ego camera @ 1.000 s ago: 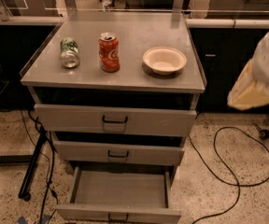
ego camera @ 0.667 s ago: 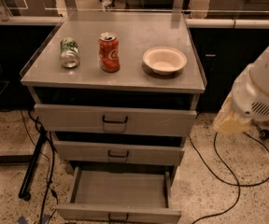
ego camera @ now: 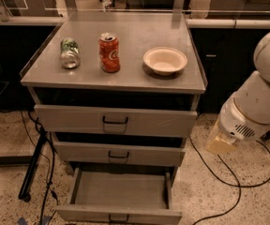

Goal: Close bottom drawer

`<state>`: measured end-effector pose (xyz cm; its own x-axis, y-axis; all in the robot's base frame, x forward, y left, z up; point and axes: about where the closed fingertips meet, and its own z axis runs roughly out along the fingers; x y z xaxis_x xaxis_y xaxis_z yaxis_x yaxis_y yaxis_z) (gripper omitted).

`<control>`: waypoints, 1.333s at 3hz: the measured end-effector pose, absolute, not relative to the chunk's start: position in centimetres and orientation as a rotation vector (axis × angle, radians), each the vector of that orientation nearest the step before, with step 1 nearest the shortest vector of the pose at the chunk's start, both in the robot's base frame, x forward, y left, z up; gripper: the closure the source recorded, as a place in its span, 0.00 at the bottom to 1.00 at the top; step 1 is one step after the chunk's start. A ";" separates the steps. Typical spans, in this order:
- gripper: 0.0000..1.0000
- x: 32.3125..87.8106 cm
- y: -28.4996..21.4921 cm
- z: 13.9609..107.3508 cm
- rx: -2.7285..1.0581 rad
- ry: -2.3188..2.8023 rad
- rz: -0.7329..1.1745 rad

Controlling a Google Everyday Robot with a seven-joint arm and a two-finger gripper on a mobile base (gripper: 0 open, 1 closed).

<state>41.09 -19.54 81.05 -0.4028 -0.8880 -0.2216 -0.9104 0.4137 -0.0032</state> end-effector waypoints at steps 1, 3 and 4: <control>1.00 40.0 -19.2 79.3 -1.596 2.494 0.234; 1.00 36.8 -18.2 68.5 -1.591 2.611 0.398; 1.00 36.8 -18.2 68.5 -1.591 2.611 0.398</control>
Offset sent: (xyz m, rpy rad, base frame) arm -0.0574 0.0110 -0.1525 0.0596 0.2436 -0.0234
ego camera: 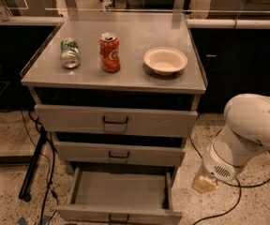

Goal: Close bottom drawer

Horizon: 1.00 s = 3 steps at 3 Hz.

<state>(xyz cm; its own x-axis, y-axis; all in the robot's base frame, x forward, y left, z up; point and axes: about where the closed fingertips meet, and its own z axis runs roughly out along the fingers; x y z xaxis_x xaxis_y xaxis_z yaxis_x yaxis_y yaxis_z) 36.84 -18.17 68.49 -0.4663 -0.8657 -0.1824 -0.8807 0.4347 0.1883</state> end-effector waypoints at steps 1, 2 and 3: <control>1.00 35.7 -18.0 63.3 -1.536 2.677 0.517; 1.00 35.6 -17.7 56.9 -1.431 2.740 0.644; 1.00 35.6 -17.7 56.9 -1.431 2.740 0.644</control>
Offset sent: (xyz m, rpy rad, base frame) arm -0.0069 0.0057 -0.1734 0.1326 0.2159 -0.1988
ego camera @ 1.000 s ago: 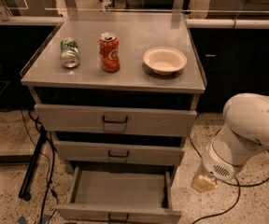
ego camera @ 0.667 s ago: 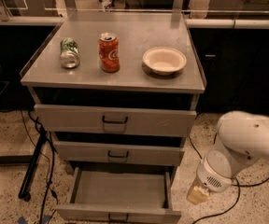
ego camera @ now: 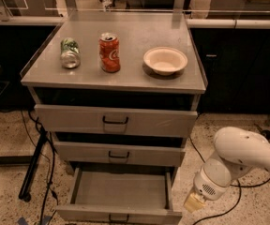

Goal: Close bottom drawer

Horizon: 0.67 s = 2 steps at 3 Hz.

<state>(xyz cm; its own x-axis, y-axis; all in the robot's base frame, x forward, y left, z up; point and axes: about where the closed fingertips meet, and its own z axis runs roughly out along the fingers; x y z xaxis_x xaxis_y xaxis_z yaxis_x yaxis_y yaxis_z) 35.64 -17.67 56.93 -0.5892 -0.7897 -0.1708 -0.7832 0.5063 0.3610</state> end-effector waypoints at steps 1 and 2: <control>1.00 34.5 -16.9 54.6 1.361 -2.707 -0.688; 1.00 34.2 -16.0 48.4 1.233 -2.774 -0.726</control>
Offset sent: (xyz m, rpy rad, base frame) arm -0.0079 0.0238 -0.1400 0.0604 0.0285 -0.2173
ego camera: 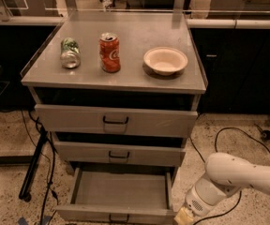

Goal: Close bottom drawer

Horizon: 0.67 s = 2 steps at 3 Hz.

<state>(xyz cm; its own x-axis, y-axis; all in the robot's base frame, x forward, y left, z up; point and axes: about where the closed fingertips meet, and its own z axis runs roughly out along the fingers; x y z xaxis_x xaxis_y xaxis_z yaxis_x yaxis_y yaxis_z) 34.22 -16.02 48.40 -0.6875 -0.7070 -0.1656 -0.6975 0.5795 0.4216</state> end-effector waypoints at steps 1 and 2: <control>1.00 36.0 -15.3 45.4 1.175 -2.841 -0.729; 1.00 36.2 -15.2 45.2 1.172 -2.850 -0.731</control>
Offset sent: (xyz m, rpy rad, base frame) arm 0.0159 0.0061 -0.0266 0.0061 -0.0228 -0.0525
